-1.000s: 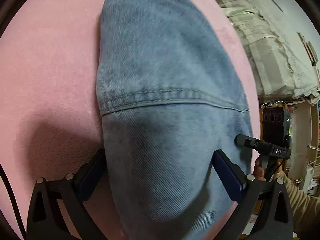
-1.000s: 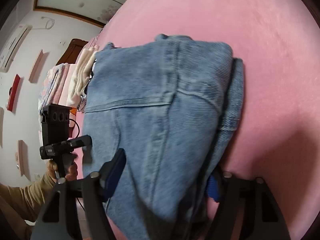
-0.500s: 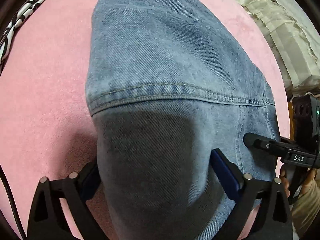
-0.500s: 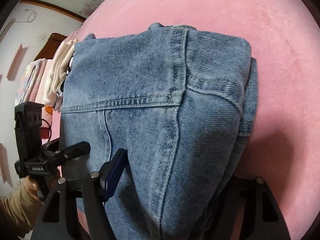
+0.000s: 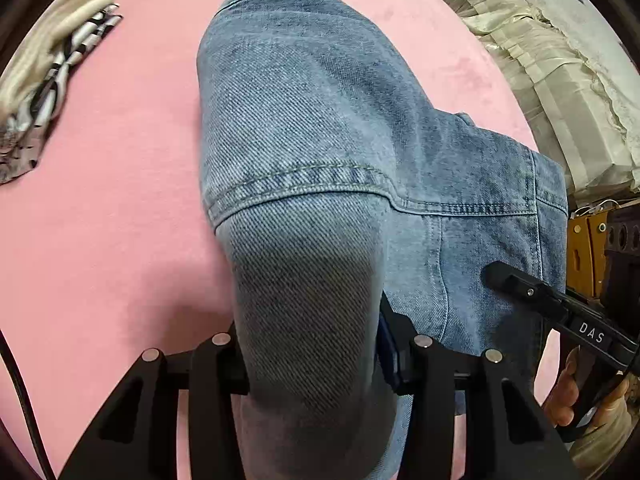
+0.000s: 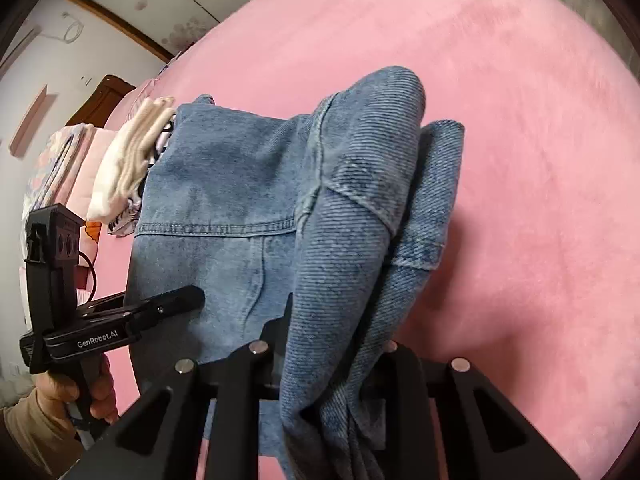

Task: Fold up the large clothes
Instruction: 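Grasp the folded denim bundle edge with both tools and lift it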

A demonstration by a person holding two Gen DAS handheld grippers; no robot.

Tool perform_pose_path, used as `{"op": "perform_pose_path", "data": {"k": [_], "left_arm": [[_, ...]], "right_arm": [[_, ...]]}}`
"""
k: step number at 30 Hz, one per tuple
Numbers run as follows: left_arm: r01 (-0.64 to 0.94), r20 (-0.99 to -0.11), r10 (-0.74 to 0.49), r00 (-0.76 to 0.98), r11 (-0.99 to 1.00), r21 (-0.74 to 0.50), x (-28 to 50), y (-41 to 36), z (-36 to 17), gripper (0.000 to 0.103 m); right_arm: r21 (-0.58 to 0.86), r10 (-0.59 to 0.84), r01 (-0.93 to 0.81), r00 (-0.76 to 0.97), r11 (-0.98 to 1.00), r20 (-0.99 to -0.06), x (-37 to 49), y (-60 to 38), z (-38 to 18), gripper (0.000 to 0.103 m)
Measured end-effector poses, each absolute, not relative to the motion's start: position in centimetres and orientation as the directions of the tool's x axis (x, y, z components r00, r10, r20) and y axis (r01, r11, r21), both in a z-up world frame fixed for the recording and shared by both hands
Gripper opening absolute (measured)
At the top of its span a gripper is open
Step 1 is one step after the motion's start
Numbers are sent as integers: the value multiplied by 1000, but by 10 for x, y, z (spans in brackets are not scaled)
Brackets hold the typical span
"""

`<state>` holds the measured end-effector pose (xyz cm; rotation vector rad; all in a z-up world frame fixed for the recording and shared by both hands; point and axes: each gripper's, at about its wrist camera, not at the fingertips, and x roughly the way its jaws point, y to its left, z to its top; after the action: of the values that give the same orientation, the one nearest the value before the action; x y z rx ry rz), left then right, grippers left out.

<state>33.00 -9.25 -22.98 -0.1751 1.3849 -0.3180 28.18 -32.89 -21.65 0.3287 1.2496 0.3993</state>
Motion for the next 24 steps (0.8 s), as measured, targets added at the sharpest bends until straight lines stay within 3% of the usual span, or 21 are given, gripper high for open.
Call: {"op": "perform_pose_path", "data": {"k": [13,24], "left_arm": [[134,-932,-335,138,939,-318,311,24,-138,44],[164,-936,-281,213,954,-250,370,173,-68,45]], "right_arm": [[489,518,-172,225,855,-825,237,-219,-145,19],[535,586,-246,247,808,-772,274,-75,-95,19]]}}
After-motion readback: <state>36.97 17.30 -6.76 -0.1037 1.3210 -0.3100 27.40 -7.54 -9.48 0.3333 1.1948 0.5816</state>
